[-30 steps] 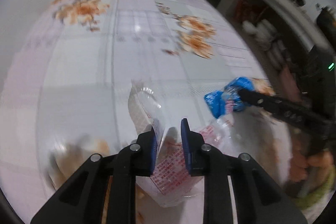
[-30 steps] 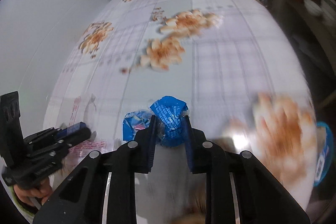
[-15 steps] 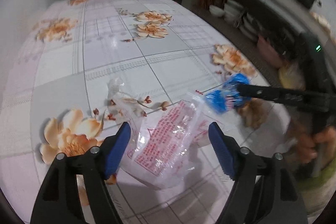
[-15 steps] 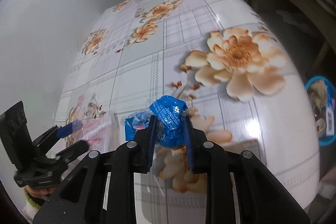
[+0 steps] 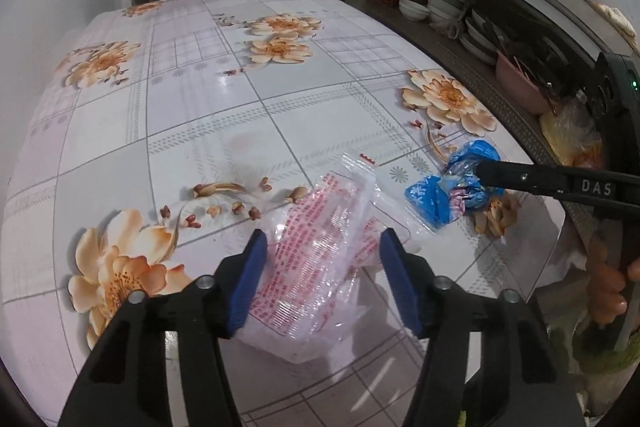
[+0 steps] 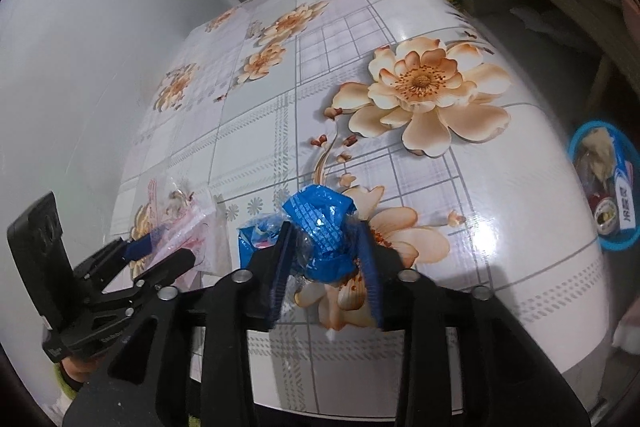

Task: Collect trash
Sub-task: 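Grasp the clear plastic bag with the left gripper while the right gripper grasps the blue wrapper, then lift the clear bag and blue wrapper and carry them toward the blue wastebasket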

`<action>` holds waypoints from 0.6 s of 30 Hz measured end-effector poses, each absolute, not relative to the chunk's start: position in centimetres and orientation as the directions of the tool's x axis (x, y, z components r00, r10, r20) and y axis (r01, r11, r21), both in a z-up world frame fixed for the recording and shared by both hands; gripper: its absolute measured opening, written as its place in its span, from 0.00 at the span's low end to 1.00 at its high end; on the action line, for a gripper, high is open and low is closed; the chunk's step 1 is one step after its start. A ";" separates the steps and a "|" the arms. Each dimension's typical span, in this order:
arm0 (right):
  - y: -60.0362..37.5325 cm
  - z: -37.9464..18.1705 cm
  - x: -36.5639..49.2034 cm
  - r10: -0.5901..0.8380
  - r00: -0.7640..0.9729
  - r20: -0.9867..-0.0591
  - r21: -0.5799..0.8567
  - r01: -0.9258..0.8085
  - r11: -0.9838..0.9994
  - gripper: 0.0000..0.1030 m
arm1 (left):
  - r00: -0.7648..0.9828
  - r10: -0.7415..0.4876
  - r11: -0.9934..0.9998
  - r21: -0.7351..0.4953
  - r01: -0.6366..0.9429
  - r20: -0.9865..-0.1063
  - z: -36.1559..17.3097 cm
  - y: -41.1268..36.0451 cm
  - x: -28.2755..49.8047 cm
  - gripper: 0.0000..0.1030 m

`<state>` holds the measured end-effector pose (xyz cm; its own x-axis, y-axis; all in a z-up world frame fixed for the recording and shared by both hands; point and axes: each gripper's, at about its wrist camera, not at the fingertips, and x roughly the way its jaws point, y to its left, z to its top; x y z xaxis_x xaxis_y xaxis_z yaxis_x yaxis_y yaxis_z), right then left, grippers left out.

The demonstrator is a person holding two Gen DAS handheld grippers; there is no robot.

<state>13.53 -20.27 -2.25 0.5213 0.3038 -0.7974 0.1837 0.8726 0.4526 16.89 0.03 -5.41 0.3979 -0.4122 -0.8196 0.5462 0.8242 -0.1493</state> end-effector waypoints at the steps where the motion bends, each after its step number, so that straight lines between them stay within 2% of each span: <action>1: -20.4 -2.2 13.5 0.304 0.523 -0.796 0.455 0.186 0.871 0.47 | 0.402 -0.411 0.826 -0.147 0.545 -0.818 -5.4 0.0 16.7 0.51; 2: -20.6 -2.1 13.3 0.307 0.527 -0.793 0.462 0.191 0.866 0.54 | 0.407 -0.409 0.827 -0.144 0.544 -0.817 -5.4 -0.1 16.6 0.49; 5: -20.9 -1.7 13.0 0.318 0.537 -0.781 0.482 0.194 0.854 0.64 | 0.426 -0.399 0.830 -0.122 0.545 -0.812 -5.2 -0.4 16.0 0.44; 7: -21.0 -1.6 13.0 0.321 0.543 -0.776 0.489 0.196 0.850 0.67 | 0.441 -0.391 0.832 -0.105 0.545 -0.808 -5.1 -0.6 15.5 0.42; 16: -19.9 -2.3 14.4 0.295 0.537 -0.790 0.458 0.198 0.867 0.67 | 0.486 -0.365 0.842 -0.059 0.537 -0.794 -4.5 -1.4 14.9 0.26; 18: -19.6 -2.4 14.5 0.280 0.536 -0.797 0.440 0.195 0.877 0.60 | 0.496 -0.357 0.844 -0.046 0.534 -0.791 -4.3 -1.6 14.9 0.24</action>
